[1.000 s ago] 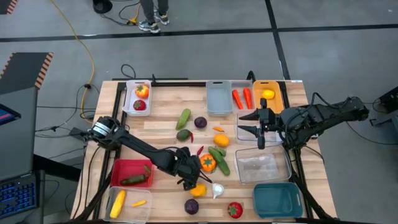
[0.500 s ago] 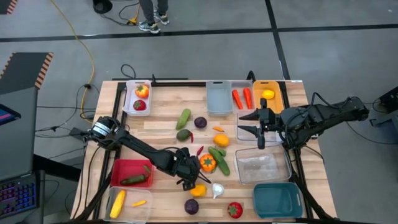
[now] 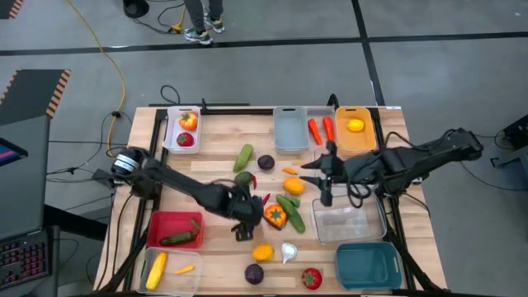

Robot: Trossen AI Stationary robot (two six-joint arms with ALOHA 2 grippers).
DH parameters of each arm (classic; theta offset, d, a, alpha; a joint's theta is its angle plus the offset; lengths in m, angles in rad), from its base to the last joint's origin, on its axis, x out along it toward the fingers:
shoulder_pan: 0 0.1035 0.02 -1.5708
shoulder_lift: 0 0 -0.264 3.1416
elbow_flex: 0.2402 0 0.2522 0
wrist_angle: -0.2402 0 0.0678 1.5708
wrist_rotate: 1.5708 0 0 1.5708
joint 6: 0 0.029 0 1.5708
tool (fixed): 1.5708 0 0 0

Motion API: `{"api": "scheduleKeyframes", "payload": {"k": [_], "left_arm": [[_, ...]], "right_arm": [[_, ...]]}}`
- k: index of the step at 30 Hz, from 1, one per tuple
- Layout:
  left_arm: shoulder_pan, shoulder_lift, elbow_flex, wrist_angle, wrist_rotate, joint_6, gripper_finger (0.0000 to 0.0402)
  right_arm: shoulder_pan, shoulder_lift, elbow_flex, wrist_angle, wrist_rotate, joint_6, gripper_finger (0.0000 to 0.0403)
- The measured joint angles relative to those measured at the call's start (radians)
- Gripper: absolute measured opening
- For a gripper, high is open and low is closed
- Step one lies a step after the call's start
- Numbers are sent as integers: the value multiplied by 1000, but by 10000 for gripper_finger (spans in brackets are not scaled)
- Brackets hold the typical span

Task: Sort produce into baskets
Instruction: Put the top red tomato into the white bin

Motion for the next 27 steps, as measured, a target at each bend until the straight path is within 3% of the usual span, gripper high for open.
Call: {"api": "scheduleKeyframes", "payload": {"k": [6,13,21,27], "left_arm": [[105,-166,1,-197,-83,103,269],[314,-367,-18,-380,-209,180,271],[657,-533,-153,-374,-225,261,272],[899,-579,-300,-331,-216,289,272]], "right_arm": [[0,46,0,19,0,0,176],[-6,86,0,23,-1,8,176],[-14,159,0,26,-1,9,176],[-14,183,0,28,-1,8,176]]}}
